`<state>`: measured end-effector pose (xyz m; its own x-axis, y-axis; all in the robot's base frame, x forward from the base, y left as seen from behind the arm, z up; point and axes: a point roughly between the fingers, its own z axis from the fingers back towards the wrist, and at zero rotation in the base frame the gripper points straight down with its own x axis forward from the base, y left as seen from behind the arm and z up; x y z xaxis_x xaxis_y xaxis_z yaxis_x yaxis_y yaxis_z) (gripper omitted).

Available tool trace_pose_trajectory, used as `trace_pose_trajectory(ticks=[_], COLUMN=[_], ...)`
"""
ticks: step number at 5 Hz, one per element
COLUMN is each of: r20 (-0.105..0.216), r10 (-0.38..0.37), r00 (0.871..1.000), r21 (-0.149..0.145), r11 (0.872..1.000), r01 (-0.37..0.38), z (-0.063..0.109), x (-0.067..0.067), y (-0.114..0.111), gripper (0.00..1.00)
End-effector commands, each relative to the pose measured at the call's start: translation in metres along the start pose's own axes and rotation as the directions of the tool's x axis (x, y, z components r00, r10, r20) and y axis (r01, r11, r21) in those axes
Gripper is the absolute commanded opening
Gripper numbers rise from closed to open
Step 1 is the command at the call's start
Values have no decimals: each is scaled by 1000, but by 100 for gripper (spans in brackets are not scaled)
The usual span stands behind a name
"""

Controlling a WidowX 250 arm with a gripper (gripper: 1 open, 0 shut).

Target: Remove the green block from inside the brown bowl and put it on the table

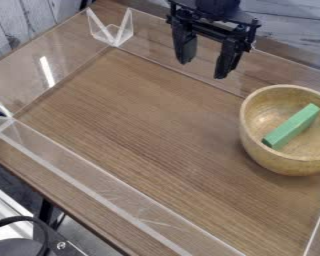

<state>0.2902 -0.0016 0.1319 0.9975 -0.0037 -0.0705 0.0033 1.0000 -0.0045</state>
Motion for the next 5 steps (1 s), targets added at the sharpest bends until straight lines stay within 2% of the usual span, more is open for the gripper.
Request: trace_pose_trajectory(ticks=[1, 2, 3, 4, 5], r20=[-33, -63, -63, -68, -42], r10=[-3, -34, -142, -232, -268], r00=[999, 997, 988, 970, 963], r21=[6, 10, 35, 59, 67], r11=[1000, 999, 989, 970, 960], r01=[3, 35, 145, 236, 270], z=[-1, 7, 9, 5, -1], x=[-1, -1, -1, 0, 11], y=[-5, -21, -45, -78, -91], gripper=[100, 100, 100, 100, 100])
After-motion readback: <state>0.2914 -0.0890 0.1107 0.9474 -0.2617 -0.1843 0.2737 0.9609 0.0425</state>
